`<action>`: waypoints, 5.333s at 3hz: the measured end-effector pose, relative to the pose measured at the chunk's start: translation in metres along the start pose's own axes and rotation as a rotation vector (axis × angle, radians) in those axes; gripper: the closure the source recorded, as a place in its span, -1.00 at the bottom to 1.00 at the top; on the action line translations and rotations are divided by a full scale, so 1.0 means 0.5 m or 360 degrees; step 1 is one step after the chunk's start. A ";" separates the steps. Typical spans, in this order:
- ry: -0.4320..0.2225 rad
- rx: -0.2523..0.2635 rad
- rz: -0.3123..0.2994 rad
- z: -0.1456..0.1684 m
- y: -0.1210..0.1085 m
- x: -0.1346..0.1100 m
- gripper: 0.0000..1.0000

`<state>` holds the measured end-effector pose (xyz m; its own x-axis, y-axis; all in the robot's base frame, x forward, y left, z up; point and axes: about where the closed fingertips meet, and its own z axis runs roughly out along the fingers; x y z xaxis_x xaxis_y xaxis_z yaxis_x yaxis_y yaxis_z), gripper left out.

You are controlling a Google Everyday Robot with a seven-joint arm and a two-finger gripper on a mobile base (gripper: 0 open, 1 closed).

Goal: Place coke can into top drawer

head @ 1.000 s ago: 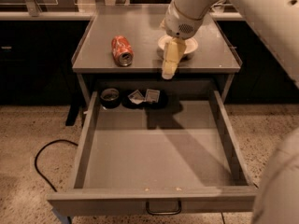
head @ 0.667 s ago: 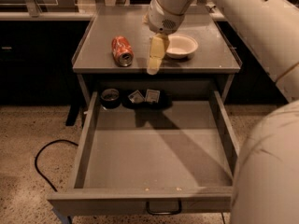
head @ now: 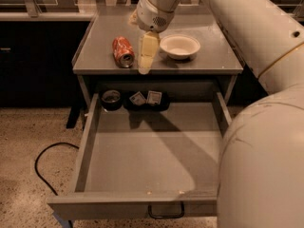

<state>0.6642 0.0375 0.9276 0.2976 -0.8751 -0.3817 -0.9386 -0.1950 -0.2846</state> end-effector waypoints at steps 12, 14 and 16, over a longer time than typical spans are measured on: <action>-0.0367 0.0428 0.1163 0.209 -0.243 -0.034 -1.00; -0.0371 0.0458 0.1270 0.229 -0.246 -0.033 -1.00; -0.0293 0.0452 0.1333 0.248 -0.241 -0.029 -1.00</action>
Offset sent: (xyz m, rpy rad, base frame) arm 0.0536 0.0344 0.0144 0.1769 -0.0197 -0.2017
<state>0.7946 0.1288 0.8585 -0.4179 -0.5916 -0.6895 -0.7891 0.6125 -0.0473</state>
